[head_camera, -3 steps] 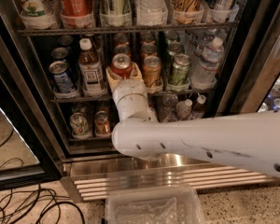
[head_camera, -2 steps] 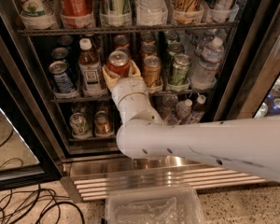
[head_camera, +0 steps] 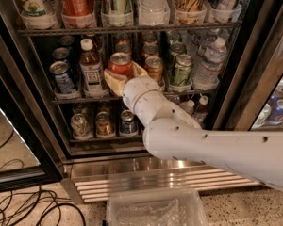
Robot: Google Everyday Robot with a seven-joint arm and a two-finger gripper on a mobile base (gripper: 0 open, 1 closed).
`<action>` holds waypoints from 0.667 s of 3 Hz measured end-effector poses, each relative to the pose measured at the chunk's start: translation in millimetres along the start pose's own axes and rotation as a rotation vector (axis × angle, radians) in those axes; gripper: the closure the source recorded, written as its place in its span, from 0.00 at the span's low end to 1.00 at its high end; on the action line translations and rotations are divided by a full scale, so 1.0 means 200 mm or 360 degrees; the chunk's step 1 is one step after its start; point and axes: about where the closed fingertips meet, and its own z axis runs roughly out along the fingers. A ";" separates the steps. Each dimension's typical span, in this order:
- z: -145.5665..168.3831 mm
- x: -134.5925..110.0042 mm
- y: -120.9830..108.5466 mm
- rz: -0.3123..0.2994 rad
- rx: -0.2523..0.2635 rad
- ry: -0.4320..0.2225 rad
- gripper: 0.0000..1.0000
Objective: Pick coke can from middle shelf of fridge
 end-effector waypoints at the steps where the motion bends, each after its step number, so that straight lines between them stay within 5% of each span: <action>1: -0.08 0.08 -0.07 0.0080 -0.0102 0.0143 1.00; 2: -0.09 0.16 -0.04 0.0304 -0.0225 0.0181 1.00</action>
Offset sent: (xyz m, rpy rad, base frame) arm -0.0654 0.0170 -0.0312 0.0160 0.0856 0.5505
